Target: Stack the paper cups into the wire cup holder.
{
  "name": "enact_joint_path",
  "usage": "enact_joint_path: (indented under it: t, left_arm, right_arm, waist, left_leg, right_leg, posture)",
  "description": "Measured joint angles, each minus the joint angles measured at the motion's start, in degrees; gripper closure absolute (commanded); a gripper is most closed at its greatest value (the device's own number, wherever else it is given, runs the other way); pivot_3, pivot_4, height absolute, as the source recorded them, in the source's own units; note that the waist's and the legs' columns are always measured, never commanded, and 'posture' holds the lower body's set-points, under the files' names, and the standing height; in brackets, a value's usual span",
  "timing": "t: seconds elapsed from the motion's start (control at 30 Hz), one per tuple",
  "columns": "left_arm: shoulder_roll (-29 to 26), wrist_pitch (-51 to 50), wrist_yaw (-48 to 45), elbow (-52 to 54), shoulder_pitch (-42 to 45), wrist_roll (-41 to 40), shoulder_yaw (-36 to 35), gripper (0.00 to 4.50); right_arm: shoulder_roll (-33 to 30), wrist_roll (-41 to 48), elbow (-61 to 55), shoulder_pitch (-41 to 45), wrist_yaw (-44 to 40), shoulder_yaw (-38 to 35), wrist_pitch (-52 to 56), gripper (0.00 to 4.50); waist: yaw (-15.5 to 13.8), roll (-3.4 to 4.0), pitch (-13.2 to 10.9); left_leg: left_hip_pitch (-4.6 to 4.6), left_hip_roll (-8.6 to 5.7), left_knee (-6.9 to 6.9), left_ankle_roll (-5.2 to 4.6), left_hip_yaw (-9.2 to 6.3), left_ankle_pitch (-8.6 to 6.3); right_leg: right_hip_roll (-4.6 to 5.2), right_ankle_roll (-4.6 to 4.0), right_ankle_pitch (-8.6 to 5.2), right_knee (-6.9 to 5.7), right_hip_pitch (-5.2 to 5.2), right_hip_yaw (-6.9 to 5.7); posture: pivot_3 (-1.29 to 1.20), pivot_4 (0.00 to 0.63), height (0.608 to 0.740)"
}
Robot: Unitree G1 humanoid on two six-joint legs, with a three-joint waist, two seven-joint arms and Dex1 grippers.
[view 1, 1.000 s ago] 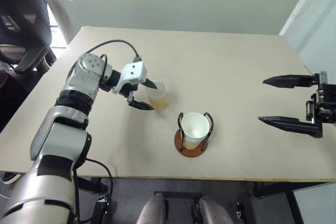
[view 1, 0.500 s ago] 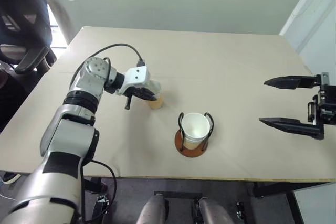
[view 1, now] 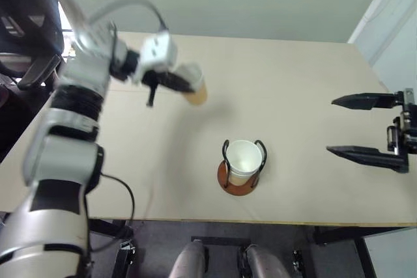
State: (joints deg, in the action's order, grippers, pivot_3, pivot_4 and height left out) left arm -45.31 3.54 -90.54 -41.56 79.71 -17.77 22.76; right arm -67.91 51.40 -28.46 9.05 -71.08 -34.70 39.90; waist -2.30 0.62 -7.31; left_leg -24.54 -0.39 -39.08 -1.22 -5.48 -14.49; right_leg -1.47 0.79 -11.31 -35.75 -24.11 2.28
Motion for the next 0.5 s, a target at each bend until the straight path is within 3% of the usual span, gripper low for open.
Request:
enact_joint_path:
  t: [0.13,0.27,0.37,0.5]
  left_arm:
    - [-6.81,-10.03,-0.09,17.84,1.69,-18.24,6.13,4.48]
    - [-10.24,-12.83,-0.13,31.84,1.65,-31.92,12.33,4.48]
    - [-11.16,-12.2,-0.13,35.19,1.97,-35.18,17.16,4.48]
    - [-11.78,-9.34,-0.13,35.88,2.42,-35.39,25.39,4.48]
  right_arm:
    - [-0.9,-1.01,0.96,-1.83,-3.59,-2.59,-0.03,0.0]
    - [-1.47,-2.26,1.76,-1.96,-3.81,-5.41,-0.06,0.0]
    - [-1.22,-2.21,0.66,-3.02,-3.35,-5.83,0.22,0.0]
    - [-0.84,-2.11,-1.36,-4.44,-2.74,-7.5,1.28,0.0]
  waist:
    - [0.05,0.21,0.09]
    - [0.07,0.2,0.09]
    - [0.26,0.22,0.08]
    - [0.49,0.26,0.05]
  left_leg:
    - [0.16,-0.04,0.04,0.17,0.32,0.04]
    - [0.44,-0.02,0.03,0.11,0.64,-0.01]
    - [0.57,0.02,0.03,-0.47,0.83,-0.35]
    - [0.6,0.03,-0.05,-0.46,0.89,-0.34]
  right_leg:
    - [0.01,0.16,-0.19,-0.08,0.03,0.47]
    - [-0.01,0.21,-0.22,-0.13,0.15,0.82]
    - [-0.01,0.21,-0.22,-0.19,0.16,0.98]
    - [-0.01,0.15,-0.15,-0.21,0.15,1.03]
  posture:
    - [0.0,0.15,0.74]
    - [0.0,0.15,0.74]
    - [0.0,0.15,0.74]
    - [0.0,0.15,0.74]
